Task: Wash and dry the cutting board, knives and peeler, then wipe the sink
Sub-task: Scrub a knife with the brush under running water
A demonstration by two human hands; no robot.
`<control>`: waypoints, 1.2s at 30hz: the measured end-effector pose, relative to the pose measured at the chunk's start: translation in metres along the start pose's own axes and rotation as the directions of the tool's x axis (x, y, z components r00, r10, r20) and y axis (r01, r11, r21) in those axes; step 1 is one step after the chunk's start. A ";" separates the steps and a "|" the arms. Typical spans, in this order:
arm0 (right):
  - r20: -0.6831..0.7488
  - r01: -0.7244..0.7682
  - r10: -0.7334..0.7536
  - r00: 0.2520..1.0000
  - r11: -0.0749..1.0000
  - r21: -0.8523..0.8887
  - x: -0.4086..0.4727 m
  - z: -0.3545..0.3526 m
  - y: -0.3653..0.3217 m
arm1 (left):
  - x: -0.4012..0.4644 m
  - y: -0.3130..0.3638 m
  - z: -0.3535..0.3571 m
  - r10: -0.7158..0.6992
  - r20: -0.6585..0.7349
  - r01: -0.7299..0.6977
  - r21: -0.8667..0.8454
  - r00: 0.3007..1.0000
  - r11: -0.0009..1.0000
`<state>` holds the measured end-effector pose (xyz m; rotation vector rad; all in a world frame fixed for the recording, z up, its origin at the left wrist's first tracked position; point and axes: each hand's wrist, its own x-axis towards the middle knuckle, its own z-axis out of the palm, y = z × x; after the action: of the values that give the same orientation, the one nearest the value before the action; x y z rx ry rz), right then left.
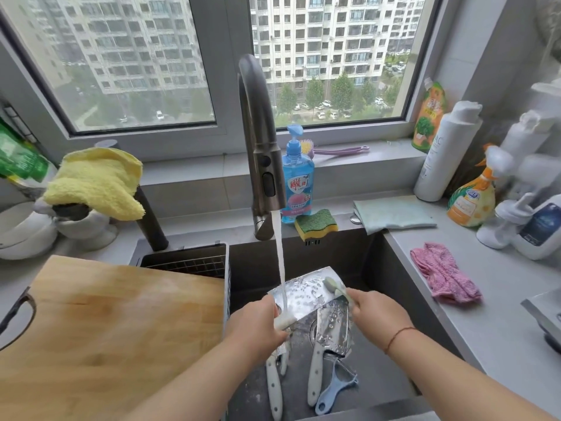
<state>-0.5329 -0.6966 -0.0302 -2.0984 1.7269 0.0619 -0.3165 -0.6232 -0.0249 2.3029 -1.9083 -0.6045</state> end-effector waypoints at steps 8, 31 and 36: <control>0.056 0.174 -0.184 0.981 0.974 0.142 -0.023 0.016 -0.031 | -0.005 -0.002 0.001 0.002 -0.014 -0.002 0.030 1.000 1.000; 0.004 0.222 -0.225 0.974 0.963 0.156 -0.014 0.012 -0.048 | -0.009 0.002 -0.011 0.064 -0.038 -0.060 0.116 0.997 0.992; -0.060 0.104 -0.102 0.993 0.994 0.022 0.003 0.005 -0.037 | -0.006 0.005 -0.012 0.089 -0.046 -0.082 0.136 0.995 0.987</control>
<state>-0.4960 -0.6924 -0.0249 -2.1874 1.6406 -0.0517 -0.3175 -0.6203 -0.0110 2.2738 -2.0709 -0.4158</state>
